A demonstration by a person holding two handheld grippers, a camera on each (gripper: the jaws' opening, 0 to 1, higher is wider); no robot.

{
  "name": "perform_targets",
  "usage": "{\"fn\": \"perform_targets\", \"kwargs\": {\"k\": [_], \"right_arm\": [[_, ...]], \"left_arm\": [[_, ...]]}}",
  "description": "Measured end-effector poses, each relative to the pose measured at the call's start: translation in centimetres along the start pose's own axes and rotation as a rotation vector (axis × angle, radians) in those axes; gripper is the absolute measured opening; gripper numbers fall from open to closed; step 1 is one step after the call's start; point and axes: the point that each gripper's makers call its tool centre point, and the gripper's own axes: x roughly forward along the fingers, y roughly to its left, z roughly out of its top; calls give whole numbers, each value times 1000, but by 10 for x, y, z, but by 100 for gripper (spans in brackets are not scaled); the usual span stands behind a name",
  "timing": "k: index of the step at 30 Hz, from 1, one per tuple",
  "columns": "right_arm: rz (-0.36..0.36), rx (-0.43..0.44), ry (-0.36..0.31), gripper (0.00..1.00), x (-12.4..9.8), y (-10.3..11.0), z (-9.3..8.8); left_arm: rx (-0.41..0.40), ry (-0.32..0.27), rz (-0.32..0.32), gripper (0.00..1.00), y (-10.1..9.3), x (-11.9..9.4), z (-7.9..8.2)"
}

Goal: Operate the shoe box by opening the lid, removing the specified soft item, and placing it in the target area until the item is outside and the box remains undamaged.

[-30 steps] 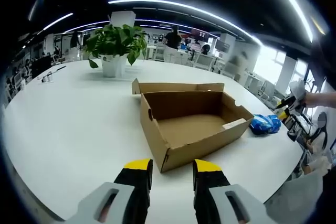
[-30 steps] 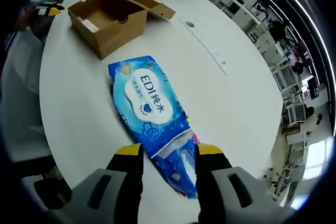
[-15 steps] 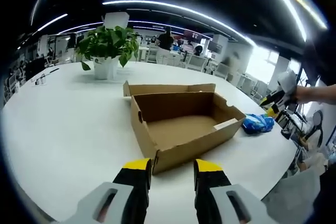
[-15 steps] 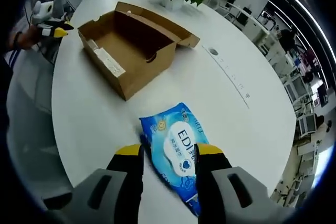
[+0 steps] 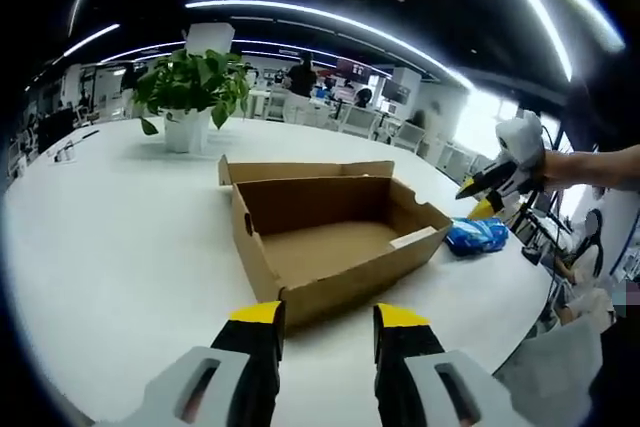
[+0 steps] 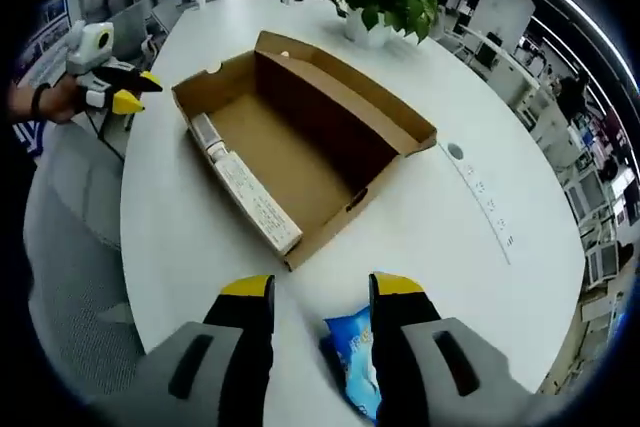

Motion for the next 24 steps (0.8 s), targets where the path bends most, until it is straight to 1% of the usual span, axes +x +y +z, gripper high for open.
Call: {"fn": "perform_targets", "kwargs": {"k": [4, 15, 21, 24], "right_arm": [[26, 26, -22, 35, 7, 8, 13], [84, 13, -36, 35, 28, 28, 43], [101, -2, -31, 35, 35, 34, 50], [111, -23, -8, 35, 41, 35, 49]], "left_arm": [[-4, -3, -7, 36, 0, 0, 0], [-4, -6, -18, 36, -1, 1, -1], [-12, -11, -15, 36, 1, 0, 0], [-13, -12, -16, 36, 1, 0, 1]]}}
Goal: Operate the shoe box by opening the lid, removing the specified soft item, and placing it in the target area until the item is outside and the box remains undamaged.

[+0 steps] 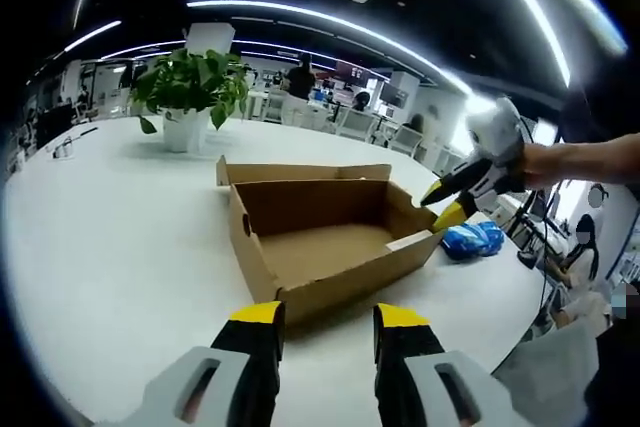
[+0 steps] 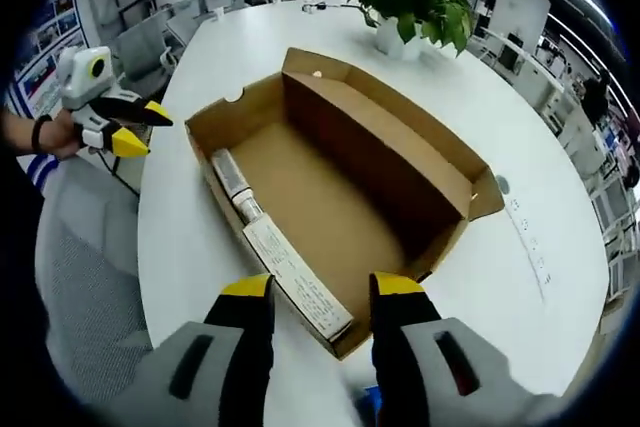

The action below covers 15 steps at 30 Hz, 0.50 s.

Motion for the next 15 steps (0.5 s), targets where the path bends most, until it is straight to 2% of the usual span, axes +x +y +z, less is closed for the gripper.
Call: {"fn": "perform_targets", "kwargs": {"k": [8, 15], "right_arm": [[24, -15, 31, 36, 12, -3, 2], [96, -31, 78, 39, 23, -1, 1]], "left_arm": [[-7, -1, 4, 36, 2, -1, -1], [-10, -5, 9, 36, 3, -1, 0]]}}
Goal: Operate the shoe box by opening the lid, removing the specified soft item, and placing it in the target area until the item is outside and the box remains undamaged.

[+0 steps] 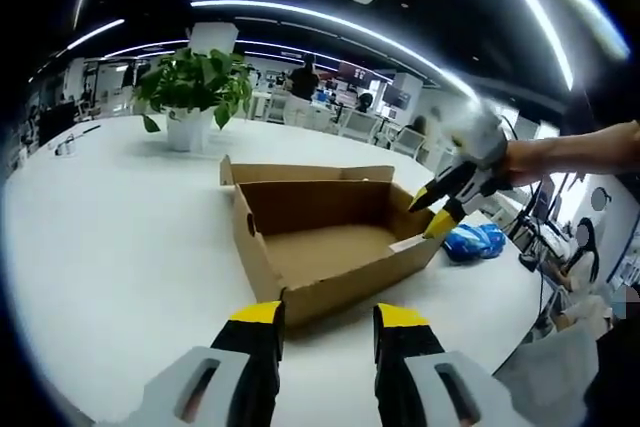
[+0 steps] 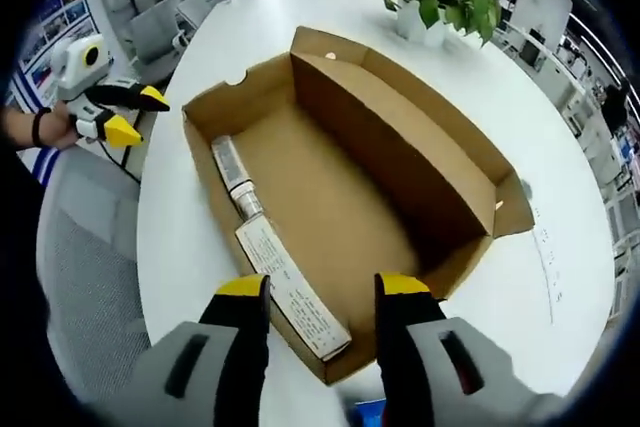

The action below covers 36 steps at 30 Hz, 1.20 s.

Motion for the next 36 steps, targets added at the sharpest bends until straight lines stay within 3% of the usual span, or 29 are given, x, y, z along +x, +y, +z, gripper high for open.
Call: {"fn": "perform_targets", "kwargs": {"k": [9, 13, 18, 26, 32, 36], "right_arm": [[124, 26, 82, 41, 15, 1, -2], [124, 17, 100, 43, 26, -7, -4], [91, 2, 82, 48, 24, -14, -2], [42, 48, 50, 45, 16, -19, -6], [46, 50, 51, 42, 13, -13, -6], [59, -8, 61, 41, 13, -5, -2]], "left_arm": [[-6, 1, 9, 36, 2, 0, -1], [-11, 10, 14, 36, 4, 0, -3], [-19, 10, 23, 36, 6, 0, -4], [-12, 19, 24, 36, 5, -1, -5], [-9, 23, 22, 36, 5, 0, -6], [-7, 25, 21, 36, 4, 0, -6]]}}
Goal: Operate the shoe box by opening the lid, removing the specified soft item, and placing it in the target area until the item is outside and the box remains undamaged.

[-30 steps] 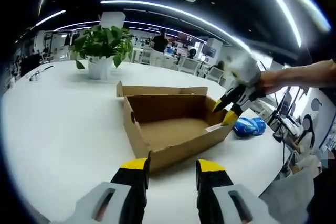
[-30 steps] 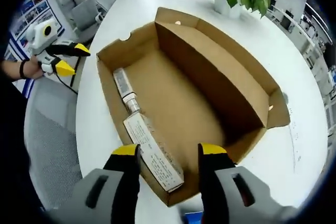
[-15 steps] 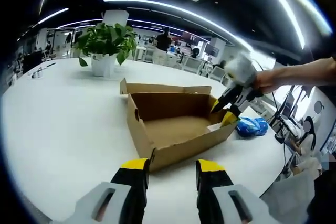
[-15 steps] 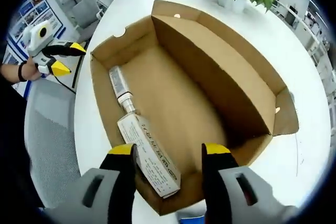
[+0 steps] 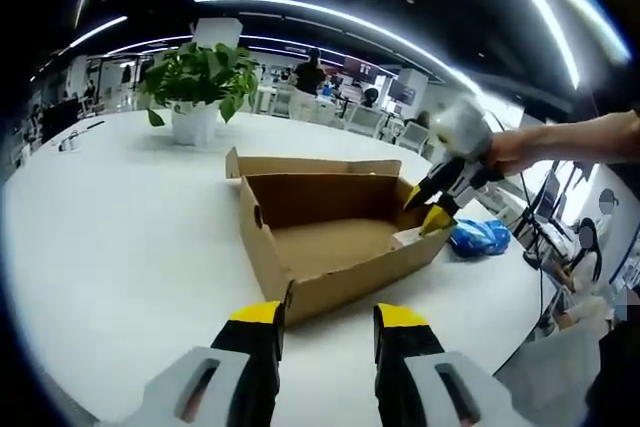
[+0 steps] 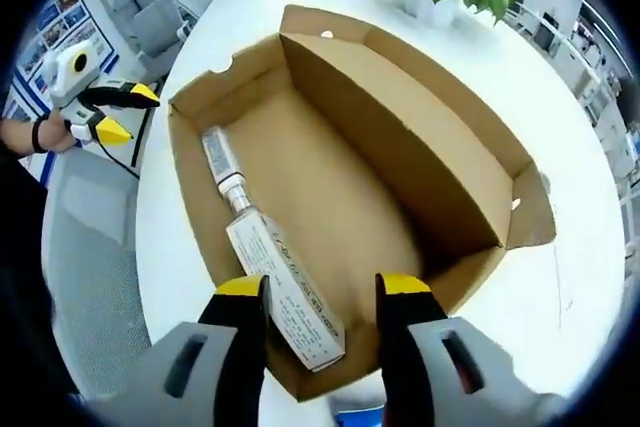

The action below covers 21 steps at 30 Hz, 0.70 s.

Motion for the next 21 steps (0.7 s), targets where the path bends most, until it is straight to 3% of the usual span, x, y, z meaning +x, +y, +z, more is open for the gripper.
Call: {"fn": "perform_targets", "kwargs": {"k": [6, 21], "right_arm": [[38, -74, 30, 40, 1, 10, 3], [95, -152, 87, 37, 14, 24, 17]], "left_arm": [[4, 2, 4, 36, 0, 0, 0], [7, 7, 0, 36, -1, 0, -1]]}}
